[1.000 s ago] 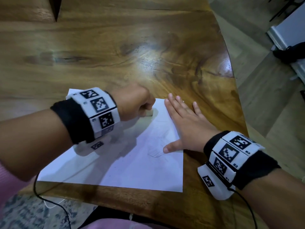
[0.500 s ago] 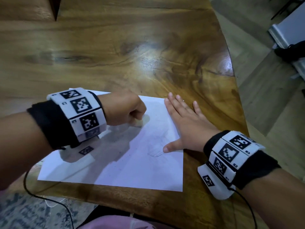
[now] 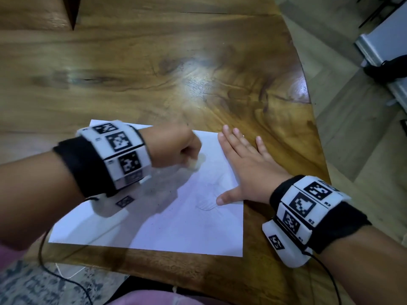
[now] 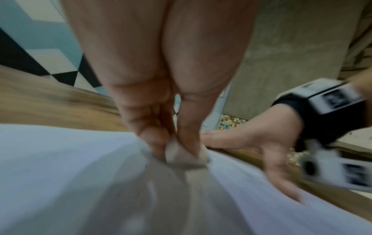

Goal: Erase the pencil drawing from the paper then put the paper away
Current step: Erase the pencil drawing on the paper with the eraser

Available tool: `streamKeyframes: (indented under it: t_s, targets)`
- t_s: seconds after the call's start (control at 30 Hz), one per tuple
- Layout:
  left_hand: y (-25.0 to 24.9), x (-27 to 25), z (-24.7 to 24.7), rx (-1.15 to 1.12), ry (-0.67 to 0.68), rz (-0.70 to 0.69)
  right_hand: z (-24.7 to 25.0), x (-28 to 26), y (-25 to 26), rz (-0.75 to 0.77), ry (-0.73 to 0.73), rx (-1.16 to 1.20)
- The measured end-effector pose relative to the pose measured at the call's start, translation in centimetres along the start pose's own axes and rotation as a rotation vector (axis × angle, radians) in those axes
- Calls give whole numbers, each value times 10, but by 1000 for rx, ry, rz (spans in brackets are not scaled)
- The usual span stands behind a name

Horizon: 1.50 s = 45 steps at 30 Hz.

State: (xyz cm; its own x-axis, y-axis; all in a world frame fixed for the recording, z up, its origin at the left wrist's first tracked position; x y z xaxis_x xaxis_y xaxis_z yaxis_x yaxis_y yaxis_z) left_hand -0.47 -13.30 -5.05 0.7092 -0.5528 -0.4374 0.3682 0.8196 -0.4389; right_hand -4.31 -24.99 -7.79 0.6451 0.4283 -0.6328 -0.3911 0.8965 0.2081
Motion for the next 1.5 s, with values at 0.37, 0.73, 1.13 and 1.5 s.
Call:
streamKeyframes:
  t_s: [0.37,0.73,1.13,1.5]
  targets:
    - [-25,-21,-17,-23,-112,-111,2,0,0,31,-34,17]
    - [-16,8,6,-10,-53,69,3,-15,-5,98,-129,79]
    - [-22,-1,-14,-5,69,-52,3,-14,-7,56,-119,46]
    - [-33,-11,-29,-6,85,-155,2,-14,-9,23,-115,45]
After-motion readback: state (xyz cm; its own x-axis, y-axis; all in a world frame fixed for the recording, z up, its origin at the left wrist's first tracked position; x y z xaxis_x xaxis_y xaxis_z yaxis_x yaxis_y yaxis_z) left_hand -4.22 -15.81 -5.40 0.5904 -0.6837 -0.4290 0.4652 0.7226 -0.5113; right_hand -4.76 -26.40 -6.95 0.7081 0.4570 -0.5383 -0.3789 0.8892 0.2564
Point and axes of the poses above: each hand's wrist, its own x-axis towards the middle knuckle, its own z-axis out of the back of the hand, y = z × x, the point moved 8 cm from there along x, towards the middle knuckle, and after that the axes turned 3 degrees about y, right-handed, at the moved point
